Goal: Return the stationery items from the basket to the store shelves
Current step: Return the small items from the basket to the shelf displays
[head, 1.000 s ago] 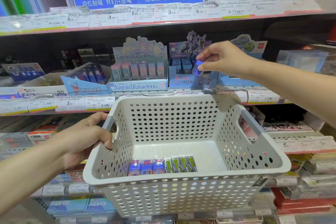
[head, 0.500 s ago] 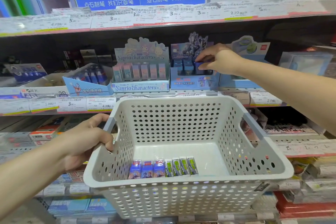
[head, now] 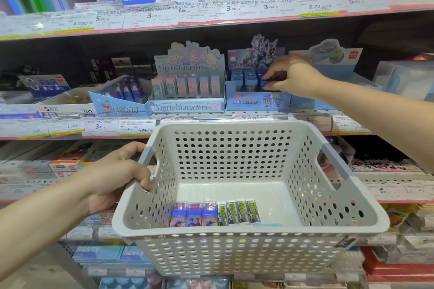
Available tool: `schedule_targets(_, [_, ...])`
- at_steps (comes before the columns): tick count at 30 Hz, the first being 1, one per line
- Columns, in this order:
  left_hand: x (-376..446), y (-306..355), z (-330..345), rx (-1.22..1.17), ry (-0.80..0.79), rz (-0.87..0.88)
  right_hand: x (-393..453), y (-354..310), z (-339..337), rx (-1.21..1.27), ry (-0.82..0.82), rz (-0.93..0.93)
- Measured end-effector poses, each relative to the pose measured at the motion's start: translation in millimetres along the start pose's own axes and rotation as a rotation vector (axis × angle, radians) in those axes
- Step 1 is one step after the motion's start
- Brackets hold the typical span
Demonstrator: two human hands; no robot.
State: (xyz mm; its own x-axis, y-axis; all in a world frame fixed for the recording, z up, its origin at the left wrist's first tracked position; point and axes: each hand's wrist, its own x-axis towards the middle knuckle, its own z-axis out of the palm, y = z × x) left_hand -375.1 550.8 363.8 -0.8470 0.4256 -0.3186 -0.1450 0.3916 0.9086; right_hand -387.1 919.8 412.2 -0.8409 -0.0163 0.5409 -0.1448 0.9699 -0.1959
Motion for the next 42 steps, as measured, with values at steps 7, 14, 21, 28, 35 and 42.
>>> schedule_targets(7, [-3.3, -3.9, 2.0, -0.011, 0.032, -0.007, -1.5, -3.1, -2.2, -0.105, -0.024, -0.045])
schedule_targets(14, [-11.4, -8.4, 7.0, -0.014, 0.045, -0.018, -10.2, -9.0, -6.8, -0.134, -0.043, -0.044])
schedule_targets(21, [-18.4, -13.6, 12.1, -0.020, 0.084, -0.042, -18.9, -16.6, -11.0, -0.116, -0.046, -0.047])
schedule_targets(28, [-26.9, -17.3, 17.7, -0.020, 0.147, -0.067, -18.1, -18.5, -11.4, -0.134, -0.096, -0.019])
schedule_targets(35, [-33.8, -21.9, 20.2, -0.023, 0.173, -0.086, -24.5, -44.7, -10.7, -0.006, 0.185, -0.094])
schedule_targets(42, [-33.5, -31.2, 10.5, -0.055, 0.190, -0.087, -73.1, -137.9, 6.8, 0.079, -0.375, -0.454])
